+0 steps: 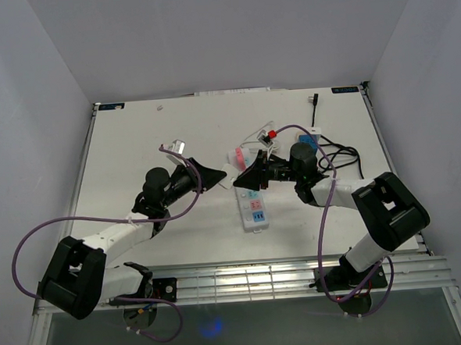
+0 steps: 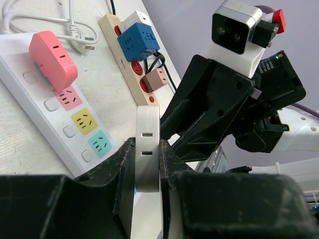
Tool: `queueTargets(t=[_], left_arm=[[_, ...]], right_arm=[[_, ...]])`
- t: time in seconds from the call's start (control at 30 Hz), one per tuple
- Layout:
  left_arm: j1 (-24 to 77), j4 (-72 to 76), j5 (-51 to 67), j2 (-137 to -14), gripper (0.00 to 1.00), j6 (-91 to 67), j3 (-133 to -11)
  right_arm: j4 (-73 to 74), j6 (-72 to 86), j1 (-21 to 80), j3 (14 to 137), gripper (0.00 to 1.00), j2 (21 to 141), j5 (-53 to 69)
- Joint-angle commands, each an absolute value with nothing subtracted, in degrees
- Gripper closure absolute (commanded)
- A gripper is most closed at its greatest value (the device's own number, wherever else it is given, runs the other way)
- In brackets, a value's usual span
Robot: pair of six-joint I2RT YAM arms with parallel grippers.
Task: Insert the plug
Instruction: Adjust the plug.
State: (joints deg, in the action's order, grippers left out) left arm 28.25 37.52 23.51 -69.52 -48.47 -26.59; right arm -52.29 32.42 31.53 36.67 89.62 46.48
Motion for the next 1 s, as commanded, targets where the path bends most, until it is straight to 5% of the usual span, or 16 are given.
queueTargets(t=[0.0,0.07,0.2,0.3,0.57,0.97], left_arm=[[28.65,38.76,21.97,-68.46,1.0,-46.67,-26.19],[28.74,38.76,21.88,-68.64,1.0,-46.58,-26.19],[28.74,38.67,21.18,-67.94,1.0,-46.23,-26.02],[28.74,38.32,20.48,-67.24,1.0,-46.14,-25.93],[29.79,35.78,17.5,-67.15,1.0,-44.83,-26.45],[41.56,21.11,-7.97,-68.02,1.0,-42.01,-32.78]], right_arm=[[-52.82,32.26,32.26,38.58,0.67,89.56,47.37],[-52.82,32.26,32.26,38.58,0.59,89.47,47.37],[-52.39,32.08,32.17,38.41,0.2,89.03,46.76],[-49.15,30.33,32.08,38.67,0.13,88.07,45.62],[-42.64,28.83,28.3,35.51,0.13,81.84,36.57],[-18.47,23.64,28.21,38.58,0.27,76.02,16.79]])
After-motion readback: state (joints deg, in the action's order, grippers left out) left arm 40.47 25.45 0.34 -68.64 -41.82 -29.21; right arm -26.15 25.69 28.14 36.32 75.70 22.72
